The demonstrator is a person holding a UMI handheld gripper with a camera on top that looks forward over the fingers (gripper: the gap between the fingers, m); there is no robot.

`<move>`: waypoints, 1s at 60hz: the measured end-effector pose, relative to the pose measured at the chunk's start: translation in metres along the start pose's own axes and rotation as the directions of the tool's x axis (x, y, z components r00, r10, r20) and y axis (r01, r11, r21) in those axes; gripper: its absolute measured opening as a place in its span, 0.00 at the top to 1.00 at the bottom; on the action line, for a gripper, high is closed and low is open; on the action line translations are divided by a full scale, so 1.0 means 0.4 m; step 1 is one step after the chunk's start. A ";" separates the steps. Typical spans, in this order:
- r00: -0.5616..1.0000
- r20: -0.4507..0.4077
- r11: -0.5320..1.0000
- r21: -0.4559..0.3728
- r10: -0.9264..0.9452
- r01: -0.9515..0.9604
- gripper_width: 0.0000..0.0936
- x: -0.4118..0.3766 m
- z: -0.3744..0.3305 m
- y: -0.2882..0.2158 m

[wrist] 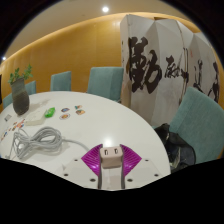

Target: Unplug charger

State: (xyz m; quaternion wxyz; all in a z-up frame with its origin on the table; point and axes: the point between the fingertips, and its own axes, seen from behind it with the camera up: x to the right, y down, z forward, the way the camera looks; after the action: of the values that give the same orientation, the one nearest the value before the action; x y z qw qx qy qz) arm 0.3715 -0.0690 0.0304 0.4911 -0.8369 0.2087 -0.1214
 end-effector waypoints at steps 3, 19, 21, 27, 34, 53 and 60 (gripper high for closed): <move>1.000 0.005 1.000 -0.016 0.001 -0.001 0.68 0.005 0.015 0.013; 1.000 -0.001 1.000 -0.029 0.000 0.000 0.35 0.010 0.008 0.031; 1.000 -0.010 1.000 -0.015 -0.011 0.010 0.24 0.010 -0.007 0.024; 0.998 -0.032 0.998 0.029 -0.051 0.052 0.07 0.010 -0.078 -0.003; 0.994 -0.049 0.991 0.078 -0.101 0.105 0.06 -0.009 -0.199 -0.015; 0.991 0.015 0.982 0.143 -0.130 0.126 0.07 -0.110 -0.577 0.067; 0.989 0.004 0.977 0.154 -0.149 0.147 0.07 -0.123 -0.662 0.104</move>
State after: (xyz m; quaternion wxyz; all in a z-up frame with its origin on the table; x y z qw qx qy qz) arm 0.2103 -0.2683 0.1233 0.5452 -0.8108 0.1322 -0.1669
